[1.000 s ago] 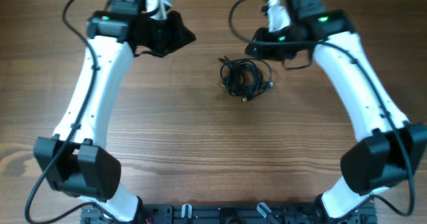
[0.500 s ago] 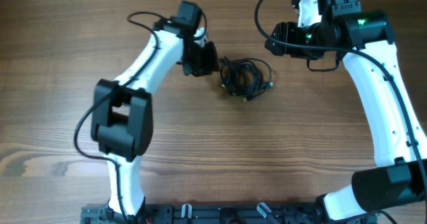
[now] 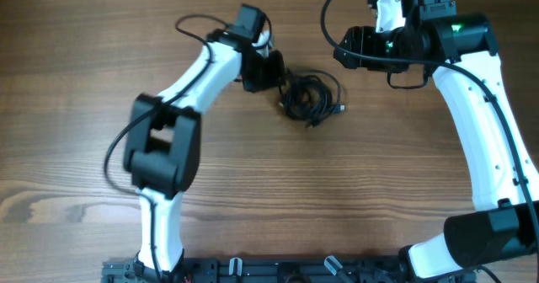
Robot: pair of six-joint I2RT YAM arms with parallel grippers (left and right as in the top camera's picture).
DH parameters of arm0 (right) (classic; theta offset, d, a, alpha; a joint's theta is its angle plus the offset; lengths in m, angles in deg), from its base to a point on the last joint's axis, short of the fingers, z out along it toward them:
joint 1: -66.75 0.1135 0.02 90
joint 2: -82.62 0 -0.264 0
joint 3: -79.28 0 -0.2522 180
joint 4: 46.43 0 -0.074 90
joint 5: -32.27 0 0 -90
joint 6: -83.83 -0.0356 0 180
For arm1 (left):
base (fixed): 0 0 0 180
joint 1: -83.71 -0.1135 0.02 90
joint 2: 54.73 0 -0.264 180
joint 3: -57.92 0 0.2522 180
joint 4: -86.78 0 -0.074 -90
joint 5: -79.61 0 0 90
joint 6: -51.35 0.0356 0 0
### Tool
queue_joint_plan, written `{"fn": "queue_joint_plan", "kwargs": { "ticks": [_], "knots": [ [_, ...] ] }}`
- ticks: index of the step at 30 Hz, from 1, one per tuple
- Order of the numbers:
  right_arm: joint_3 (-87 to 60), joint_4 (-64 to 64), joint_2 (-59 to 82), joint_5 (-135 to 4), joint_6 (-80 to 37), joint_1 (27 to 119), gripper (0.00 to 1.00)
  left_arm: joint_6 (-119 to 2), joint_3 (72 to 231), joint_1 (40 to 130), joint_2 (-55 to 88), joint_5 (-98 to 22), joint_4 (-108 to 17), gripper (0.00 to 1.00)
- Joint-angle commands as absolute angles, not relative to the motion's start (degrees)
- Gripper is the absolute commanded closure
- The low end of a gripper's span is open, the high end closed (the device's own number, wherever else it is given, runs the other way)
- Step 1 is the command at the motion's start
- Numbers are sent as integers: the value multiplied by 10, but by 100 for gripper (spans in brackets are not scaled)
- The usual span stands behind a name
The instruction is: Untangle cables
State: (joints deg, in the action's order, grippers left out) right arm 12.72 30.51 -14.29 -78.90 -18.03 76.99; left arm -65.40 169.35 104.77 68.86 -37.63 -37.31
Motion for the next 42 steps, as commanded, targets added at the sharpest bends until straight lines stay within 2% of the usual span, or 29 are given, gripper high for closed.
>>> {"fn": "queue_joint_plan", "kwargs": {
  "ticks": [1, 6, 10, 12, 16, 19, 22, 27, 30, 33, 36, 39, 42],
  "knots": [
    [134, 281, -151, -833, -149, 788, 34, -558, 1724, 1038, 517, -425, -384, 96],
    [134, 243, -151, -866, -137, 828, 40, -573, 1724, 1038, 423, -427, -353, 96],
    [134, 240, -151, -866, -162, 840, 51, -682, 1724, 1021, 417, -445, -343, 96],
    [134, 239, -151, -866, -169, 843, 51, -698, 1724, 1010, 416, -477, -356, 96],
    [134, 248, -151, -878, -166, 845, 44, -721, 1726, 973, 402, -522, -420, 96],
    [134, 250, -151, -879, -166, 849, 43, -767, 1726, 943, 374, -569, -491, 96],
    [134, 242, -151, -854, -168, 868, 35, -859, 1726, 935, 352, -627, -551, 96],
    [134, 205, -151, -816, -168, 877, 32, -984, 1726, 926, 344, -725, -655, 96],
    [134, 205, -153, -823, -166, 878, 32, -1015, 1726, 910, 344, -723, -675, 96],
    [134, 202, -155, -870, -125, 884, 31, -1103, 1726, 894, 344, -706, -719, 96],
    [134, 190, -155, -887, -89, 901, 28, -1219, 1726, 883, 344, -703, -838, 96],
    [134, 186, -155, -901, -66, 916, 27, -1279, 1726, 883, 344, -692, -911, 96],
    [134, 170, -155, -909, -62, 921, 27, -1313, 1726, 883, 344, -688, -920, 96]
  ]
}}
